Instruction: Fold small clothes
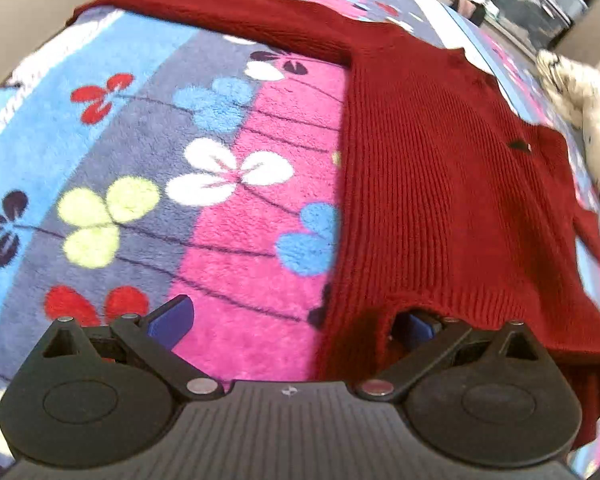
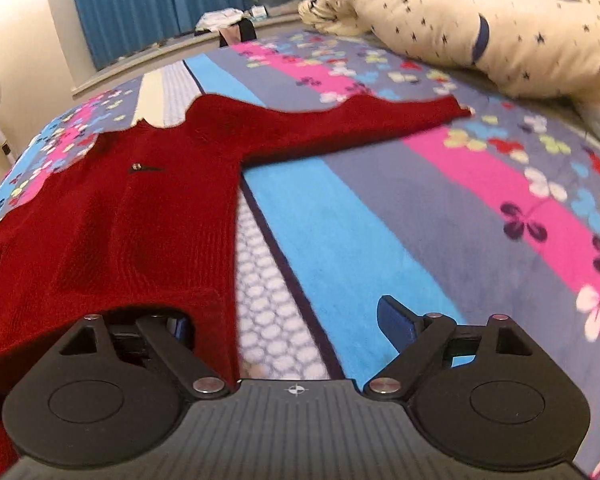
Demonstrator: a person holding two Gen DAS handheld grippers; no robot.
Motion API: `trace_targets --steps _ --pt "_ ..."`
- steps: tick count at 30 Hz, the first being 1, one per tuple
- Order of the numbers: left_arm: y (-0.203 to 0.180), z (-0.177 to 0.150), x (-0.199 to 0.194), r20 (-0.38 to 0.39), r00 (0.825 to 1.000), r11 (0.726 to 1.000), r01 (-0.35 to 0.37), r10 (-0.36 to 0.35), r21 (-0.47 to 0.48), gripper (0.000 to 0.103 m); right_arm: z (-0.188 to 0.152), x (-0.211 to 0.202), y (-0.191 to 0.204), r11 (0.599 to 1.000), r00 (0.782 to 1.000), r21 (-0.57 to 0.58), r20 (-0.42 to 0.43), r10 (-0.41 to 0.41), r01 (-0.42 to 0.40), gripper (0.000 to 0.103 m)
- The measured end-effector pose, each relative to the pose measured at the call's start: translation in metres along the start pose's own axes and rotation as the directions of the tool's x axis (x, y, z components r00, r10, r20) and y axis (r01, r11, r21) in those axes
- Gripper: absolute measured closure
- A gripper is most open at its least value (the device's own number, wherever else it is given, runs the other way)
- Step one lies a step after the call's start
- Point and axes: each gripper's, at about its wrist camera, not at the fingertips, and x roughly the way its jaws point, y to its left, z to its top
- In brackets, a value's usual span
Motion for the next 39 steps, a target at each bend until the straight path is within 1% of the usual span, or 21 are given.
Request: trace_targets --steps 4,7,10,11,12,13,14,15,16,17,19,20,21,22,25,26,28,31,35,38,39 --pt "-0.015 -0.016 0.006 0.02 0.998 0.995 -0.053 0.051 0.079 0.0 -0.023 0.007 -0.002 1.0 0.998 0.024 -0.069 0.008 -0.007 0.015" --pt "-0.022 -0.023 0.011 0.033 0.998 0.995 -0.064 0.062 0.076 0.0 -0.044 0.005 -0.006 0.998 0.995 0.063 -0.099 0.017 -0.011 0.015" --pt "-0.025 -0.028 0.006 0.017 0.998 0.995 -0.061 0.06 0.073 0.0 -0.062 -0.008 -0.001 0.998 0.997 0.055 -0.07 0.024 -0.021 0.017" --pt "-0.021 -0.035 -0.002 0.005 0.999 0.996 -0.047 0.047 0.076 0.0 -0.067 -0.012 0.002 0.998 0.997 0.049 -0.063 0.044 -0.041 0.022" --pt "-0.025 -0.036 -0.001 -0.003 0.999 0.996 -0.039 0.039 0.082 0.0 -0.07 -0.016 0.006 0.996 0.995 0.033 -0.054 0.079 -0.077 0.044" --pt "-0.027 -0.042 -0.005 0.0 0.999 0.994 -0.046 0.046 0.097 0.008 -0.07 -0.019 0.01 0.991 0.99 -0.003 -0.057 0.131 -0.131 0.084" --pt "-0.031 -0.042 -0.008 0.025 0.998 0.992 -0.061 0.059 0.111 0.02 -0.068 -0.021 0.015 0.986 0.984 -0.029 -0.067 0.164 -0.166 0.095" --pt "-0.033 -0.044 -0.015 0.039 0.998 0.991 -0.046 0.041 0.122 0.056 -0.063 -0.024 0.019 0.987 0.986 -0.055 -0.076 0.146 -0.151 0.095" --pt "-0.033 -0.039 -0.02 0.024 1.0 0.993 0.009 -0.012 0.117 0.089 -0.057 -0.025 0.02 0.987 0.987 -0.076 -0.09 0.135 -0.142 0.097" --pt "-0.033 -0.033 -0.028 0.021 1.0 0.995 0.014 -0.016 0.098 0.089 -0.048 -0.029 0.017 0.987 0.988 -0.092 -0.094 0.12 -0.129 0.097" --pt "-0.034 -0.024 -0.049 0.084 0.995 0.989 -0.058 0.047 0.132 0.09 -0.026 -0.044 0.005 0.984 0.995 -0.152 -0.066 0.08 -0.09 0.1" --pt "-0.029 -0.018 -0.061 0.094 0.995 0.988 -0.056 0.043 0.141 0.09 -0.016 -0.053 0.0 0.978 0.996 -0.193 -0.051 0.07 -0.079 0.1" --pt "-0.024 -0.014 -0.072 0.095 0.995 0.989 -0.048 0.035 0.138 0.098 -0.004 -0.064 -0.005 0.967 0.997 -0.244 -0.039 0.062 -0.07 0.1" --pt "-0.02 -0.012 -0.083 0.107 0.992 0.987 -0.076 0.061 0.14 0.099 0.008 -0.077 -0.011 0.949 0.998 -0.307 -0.024 0.061 -0.065 0.1" --pt "-0.009 -0.019 -0.109 0.119 0.992 0.98 -0.064 0.042 0.186 0.099 0.022 -0.102 -0.017 0.883 0.998 -0.465 -0.007 0.065 -0.06 0.1" --pt "-0.011 -0.025 -0.109 0.112 0.992 0.973 -0.074 0.05 0.218 0.099 0.021 -0.104 -0.02 0.874 0.997 -0.482 -0.002 0.071 -0.063 0.1" --pt "-0.012 -0.034 -0.096 0.091 0.994 0.968 -0.082 0.062 0.235 0.099 0.015 -0.092 -0.023 0.886 0.995 -0.456 -0.009 0.096 -0.09 0.1" --pt "-0.008 -0.038 -0.072 0.065 0.992 0.966 -0.12 0.108 0.23 0.099 0.005 -0.063 -0.025 0.92 0.997 -0.385 -0.04 0.069 -0.079 0.1" --pt "0.007 -0.027 -0.044 0.01 0.994 0.985 -0.106 0.105 0.14 0.099 0.003 -0.035 -0.042 0.976 0.992 -0.186 -0.082 0.1 -0.113 0.1" --pt "0.011 -0.021 -0.033 -0.009 0.993 0.988 -0.112 0.114 0.106 0.099 0.005 -0.016 -0.056 0.988 0.982 -0.052 -0.129 0.136 -0.144 0.1" --pt "0.011 -0.021 -0.033 -0.007 0.994 0.989 -0.109 0.11 0.103 0.095 0.004 -0.012 -0.056 0.989 0.981 -0.035 -0.135 0.139 -0.145 0.1"
